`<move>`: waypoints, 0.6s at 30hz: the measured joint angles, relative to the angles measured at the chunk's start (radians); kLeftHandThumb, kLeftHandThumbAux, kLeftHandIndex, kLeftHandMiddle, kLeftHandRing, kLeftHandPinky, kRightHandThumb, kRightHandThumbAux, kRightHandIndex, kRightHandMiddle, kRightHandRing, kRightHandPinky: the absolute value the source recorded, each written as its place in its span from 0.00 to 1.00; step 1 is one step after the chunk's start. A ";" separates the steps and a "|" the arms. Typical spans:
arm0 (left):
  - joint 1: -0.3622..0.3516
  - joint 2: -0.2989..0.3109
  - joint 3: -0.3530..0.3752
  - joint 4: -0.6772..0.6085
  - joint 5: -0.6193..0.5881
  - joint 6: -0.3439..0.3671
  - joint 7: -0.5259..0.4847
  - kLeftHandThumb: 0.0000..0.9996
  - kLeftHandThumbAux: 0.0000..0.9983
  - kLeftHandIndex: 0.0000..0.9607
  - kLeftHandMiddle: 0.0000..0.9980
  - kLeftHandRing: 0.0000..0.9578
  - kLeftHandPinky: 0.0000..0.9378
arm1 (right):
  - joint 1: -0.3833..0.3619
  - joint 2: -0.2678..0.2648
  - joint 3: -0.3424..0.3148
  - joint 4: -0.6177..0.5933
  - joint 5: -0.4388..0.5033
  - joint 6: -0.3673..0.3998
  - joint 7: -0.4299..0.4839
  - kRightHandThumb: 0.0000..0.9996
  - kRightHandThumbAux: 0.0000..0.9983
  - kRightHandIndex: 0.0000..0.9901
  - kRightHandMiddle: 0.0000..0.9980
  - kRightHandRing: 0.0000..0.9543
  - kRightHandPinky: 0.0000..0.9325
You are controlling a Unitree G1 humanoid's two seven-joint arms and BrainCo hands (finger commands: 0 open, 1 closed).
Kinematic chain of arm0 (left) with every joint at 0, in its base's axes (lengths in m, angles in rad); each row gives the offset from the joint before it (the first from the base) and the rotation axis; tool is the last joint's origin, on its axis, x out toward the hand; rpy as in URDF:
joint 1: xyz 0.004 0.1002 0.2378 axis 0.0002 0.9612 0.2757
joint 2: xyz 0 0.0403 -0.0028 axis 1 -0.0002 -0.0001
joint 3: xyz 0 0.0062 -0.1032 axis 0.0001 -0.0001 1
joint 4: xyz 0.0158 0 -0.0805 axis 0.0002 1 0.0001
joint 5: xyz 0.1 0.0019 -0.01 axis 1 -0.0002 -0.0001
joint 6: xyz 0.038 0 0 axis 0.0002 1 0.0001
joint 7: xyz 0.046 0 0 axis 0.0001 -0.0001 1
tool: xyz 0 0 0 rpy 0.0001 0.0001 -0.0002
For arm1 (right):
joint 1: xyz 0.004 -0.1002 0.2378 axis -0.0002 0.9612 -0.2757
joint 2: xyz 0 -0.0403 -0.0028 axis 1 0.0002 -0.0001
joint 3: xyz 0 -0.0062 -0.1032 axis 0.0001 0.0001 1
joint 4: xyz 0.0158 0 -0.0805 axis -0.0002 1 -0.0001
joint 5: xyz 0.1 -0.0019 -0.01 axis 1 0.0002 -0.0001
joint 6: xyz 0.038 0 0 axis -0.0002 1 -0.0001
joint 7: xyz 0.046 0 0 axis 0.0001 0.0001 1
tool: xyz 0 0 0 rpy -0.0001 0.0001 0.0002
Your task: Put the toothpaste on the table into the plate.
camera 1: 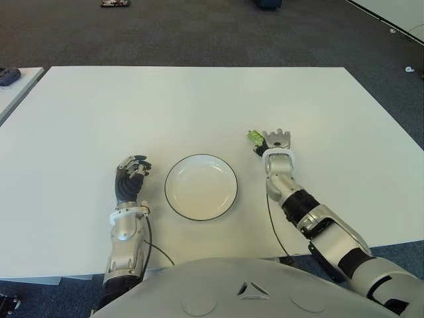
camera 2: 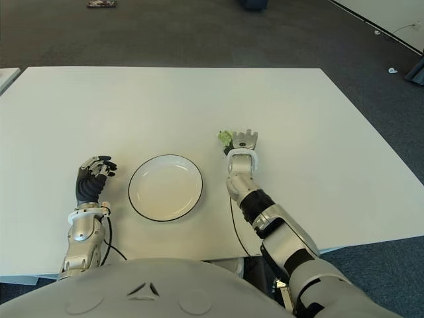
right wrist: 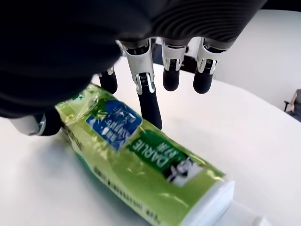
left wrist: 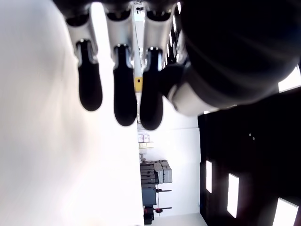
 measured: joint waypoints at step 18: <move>-0.004 -0.002 0.004 0.007 0.002 -0.019 0.002 0.71 0.72 0.45 0.53 0.53 0.51 | 0.032 0.037 0.005 0.029 0.005 0.015 -0.106 0.44 0.17 0.00 0.00 0.00 0.00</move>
